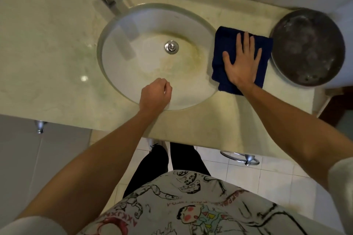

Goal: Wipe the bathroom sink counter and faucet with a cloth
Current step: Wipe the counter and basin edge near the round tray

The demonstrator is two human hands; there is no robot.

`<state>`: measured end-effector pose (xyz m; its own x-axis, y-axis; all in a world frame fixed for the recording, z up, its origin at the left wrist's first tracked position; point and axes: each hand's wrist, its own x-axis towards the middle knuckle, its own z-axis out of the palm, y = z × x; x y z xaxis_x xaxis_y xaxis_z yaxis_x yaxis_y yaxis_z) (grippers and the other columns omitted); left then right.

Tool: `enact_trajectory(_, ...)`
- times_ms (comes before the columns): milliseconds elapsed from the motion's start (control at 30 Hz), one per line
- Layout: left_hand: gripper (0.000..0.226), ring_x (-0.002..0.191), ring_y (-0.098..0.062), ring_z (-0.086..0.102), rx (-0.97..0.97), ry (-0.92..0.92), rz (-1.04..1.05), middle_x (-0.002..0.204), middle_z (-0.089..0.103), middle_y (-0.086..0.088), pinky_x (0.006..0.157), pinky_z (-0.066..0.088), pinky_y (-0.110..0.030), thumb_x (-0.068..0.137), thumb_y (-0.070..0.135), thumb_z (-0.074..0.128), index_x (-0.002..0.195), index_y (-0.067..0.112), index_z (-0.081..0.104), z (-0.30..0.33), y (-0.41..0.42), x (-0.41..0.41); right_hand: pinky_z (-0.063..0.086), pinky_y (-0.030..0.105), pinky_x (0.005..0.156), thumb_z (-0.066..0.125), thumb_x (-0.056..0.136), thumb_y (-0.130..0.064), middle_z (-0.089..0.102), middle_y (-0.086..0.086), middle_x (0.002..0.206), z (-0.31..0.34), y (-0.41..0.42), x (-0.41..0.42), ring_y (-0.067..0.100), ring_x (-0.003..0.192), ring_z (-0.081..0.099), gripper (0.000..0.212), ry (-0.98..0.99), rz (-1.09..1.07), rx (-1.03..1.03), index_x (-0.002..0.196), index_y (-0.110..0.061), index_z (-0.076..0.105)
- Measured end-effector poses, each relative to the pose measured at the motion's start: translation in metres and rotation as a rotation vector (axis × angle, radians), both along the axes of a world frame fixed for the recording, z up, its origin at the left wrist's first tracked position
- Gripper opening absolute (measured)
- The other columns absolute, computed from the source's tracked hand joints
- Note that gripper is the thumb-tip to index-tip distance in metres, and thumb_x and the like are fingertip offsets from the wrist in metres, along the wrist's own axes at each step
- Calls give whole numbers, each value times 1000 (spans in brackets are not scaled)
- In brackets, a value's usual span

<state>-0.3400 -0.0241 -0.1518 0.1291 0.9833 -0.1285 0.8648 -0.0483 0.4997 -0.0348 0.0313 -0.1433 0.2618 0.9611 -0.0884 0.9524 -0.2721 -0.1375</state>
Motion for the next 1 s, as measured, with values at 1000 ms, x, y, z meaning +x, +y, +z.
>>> enact_trajectory(1000, 39, 79, -24, 70, -357, -258, 62, 79, 73, 0, 76, 60, -46, 87, 47, 48, 85, 19, 74, 10, 0, -6, 9, 57, 126, 29, 104, -52, 9, 6, 172, 3, -250, 64, 25, 158, 6, 71, -63, -161, -65, 164, -18, 14)
